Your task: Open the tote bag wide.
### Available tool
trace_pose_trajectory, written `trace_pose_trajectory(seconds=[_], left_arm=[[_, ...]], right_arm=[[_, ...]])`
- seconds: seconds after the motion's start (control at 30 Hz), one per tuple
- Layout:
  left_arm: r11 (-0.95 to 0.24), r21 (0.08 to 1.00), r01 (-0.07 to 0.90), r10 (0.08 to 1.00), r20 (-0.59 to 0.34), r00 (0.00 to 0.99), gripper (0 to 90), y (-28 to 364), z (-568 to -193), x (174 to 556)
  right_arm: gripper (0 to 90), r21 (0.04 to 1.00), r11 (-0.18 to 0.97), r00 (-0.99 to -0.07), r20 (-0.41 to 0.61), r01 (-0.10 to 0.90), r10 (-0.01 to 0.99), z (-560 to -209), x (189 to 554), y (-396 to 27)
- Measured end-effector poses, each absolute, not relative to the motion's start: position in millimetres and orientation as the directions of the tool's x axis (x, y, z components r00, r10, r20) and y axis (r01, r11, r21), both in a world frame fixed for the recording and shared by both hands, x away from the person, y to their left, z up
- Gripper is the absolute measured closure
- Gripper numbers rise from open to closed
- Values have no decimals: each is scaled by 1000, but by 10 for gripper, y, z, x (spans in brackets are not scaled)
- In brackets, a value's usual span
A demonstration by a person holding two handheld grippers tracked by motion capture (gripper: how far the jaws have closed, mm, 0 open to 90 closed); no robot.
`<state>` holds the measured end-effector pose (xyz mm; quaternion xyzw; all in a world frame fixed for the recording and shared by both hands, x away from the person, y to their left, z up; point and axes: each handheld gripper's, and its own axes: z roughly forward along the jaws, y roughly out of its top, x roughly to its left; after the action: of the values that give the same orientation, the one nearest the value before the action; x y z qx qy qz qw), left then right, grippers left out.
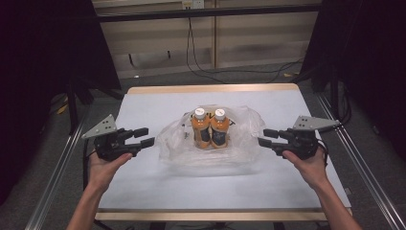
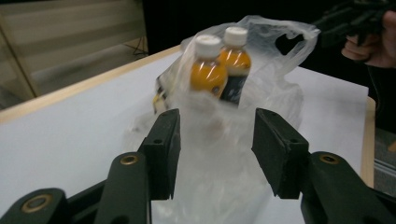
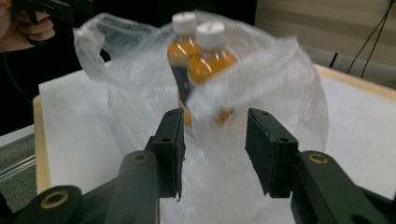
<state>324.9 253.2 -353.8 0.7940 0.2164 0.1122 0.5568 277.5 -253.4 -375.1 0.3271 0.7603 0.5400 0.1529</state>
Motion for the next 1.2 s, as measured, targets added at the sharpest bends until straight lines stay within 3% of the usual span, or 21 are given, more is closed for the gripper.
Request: trace_pose_trajectory(seconds=[0.2, 0.3, 0.37, 0.53, 0.67, 0.97, 1.1, 1.2], left_arm=[[-345, 925, 159, 401, -8, 916, 630, 2236, -3334, 3370], [-440, 886, 144, 353, 23, 935, 769, 1928, -3349, 3527], [-483, 863, 146, 349, 37, 936, 815, 1828, -3376, 3578], [-606, 780, 156, 318, 57, 946, 794, 1530, -3528, 3754], [-724, 673, 151, 276, 82, 958, 803, 1317, -3836, 3867], [-779, 593, 203, 309, 82, 947, 720, 1226, -4219, 4044], [-825, 524, 210, 292, 76, 954, 668, 1164, -4426, 4139], [-840, 496, 221, 284, 55, 957, 612, 1172, -4527, 4177]], right_arm=[[661, 923, 231, -765, 96, 309, 637, -3516, 2912, -2474], [746, 915, 260, -779, 86, 309, 622, -3414, 3104, -2362], [798, 906, 287, -787, 76, 310, 612, -3374, 3213, -2266], [807, 867, 371, -804, 54, 332, 593, -3404, 3424, -2100], [839, 756, 523, -820, 32, 394, 571, -3674, 3679, -1896], [771, 628, 644, -834, 15, 437, 552, -4136, 3921, -1727], [676, 551, 702, -844, 10, 452, 536, -4342, 4005, -1670], [544, 514, 719, -844, 18, 468, 537, -4453, 4046, -1685]])
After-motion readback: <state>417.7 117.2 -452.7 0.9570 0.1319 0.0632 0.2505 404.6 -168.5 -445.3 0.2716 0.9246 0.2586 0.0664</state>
